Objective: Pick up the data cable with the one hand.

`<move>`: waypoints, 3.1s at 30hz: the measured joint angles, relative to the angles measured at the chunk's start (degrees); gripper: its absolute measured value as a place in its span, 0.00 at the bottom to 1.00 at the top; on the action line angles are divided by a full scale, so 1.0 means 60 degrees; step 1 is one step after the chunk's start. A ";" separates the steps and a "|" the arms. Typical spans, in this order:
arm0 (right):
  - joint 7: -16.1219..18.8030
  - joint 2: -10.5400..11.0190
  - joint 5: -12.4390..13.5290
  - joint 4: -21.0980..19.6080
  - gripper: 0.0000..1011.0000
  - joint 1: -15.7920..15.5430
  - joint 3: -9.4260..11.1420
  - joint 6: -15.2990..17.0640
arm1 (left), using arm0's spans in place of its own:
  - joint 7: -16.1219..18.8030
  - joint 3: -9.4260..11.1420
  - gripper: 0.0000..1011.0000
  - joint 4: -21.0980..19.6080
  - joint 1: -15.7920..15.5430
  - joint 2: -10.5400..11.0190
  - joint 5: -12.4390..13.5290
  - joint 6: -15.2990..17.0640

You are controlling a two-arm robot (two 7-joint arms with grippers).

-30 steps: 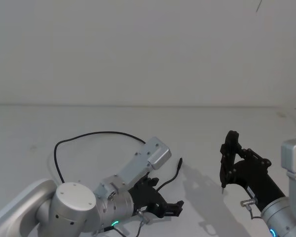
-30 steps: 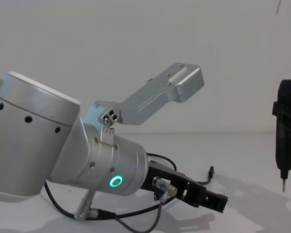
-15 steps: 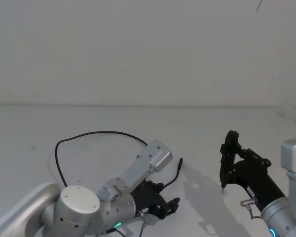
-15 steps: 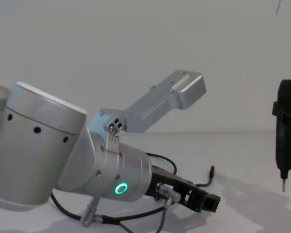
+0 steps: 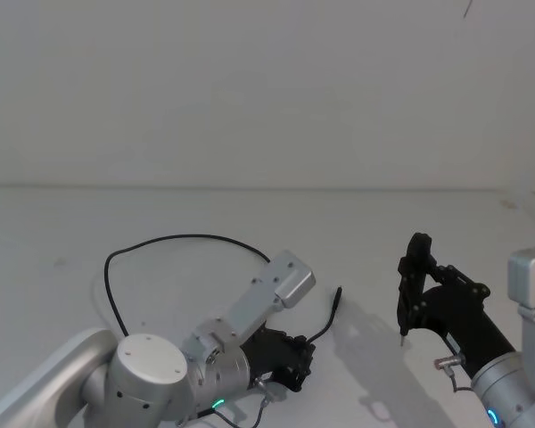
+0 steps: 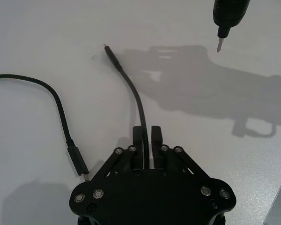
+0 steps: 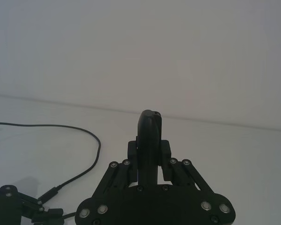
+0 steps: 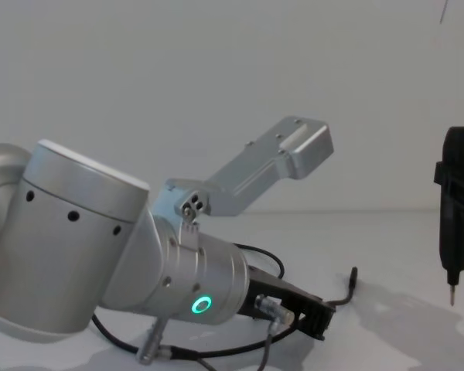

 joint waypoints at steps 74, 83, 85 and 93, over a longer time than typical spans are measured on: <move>0.0007 -0.0113 0.0049 -0.0067 0.28 0.0027 0.0014 0.0000 | -0.2066 -0.1086 0.03 -0.2552 0.0742 0.1962 -0.1774 0.0546; 0.0017 -0.0553 0.0251 -0.0154 0.28 0.0261 -0.0023 -0.0093 | -0.2011 -0.1113 0.03 -0.2661 0.0777 0.2042 -0.1793 0.0638; 0.0009 -0.0681 0.0279 -0.0145 0.28 0.0344 -0.0043 -0.0128 | -0.2002 -0.1118 0.03 -0.2674 0.0783 0.2055 -0.1795 0.0649; -0.0037 -0.1012 0.0327 -0.0028 0.28 0.0527 -0.0085 -0.0229 | -0.1985 -0.1126 0.03 -0.2709 0.0794 0.2083 -0.1804 0.0680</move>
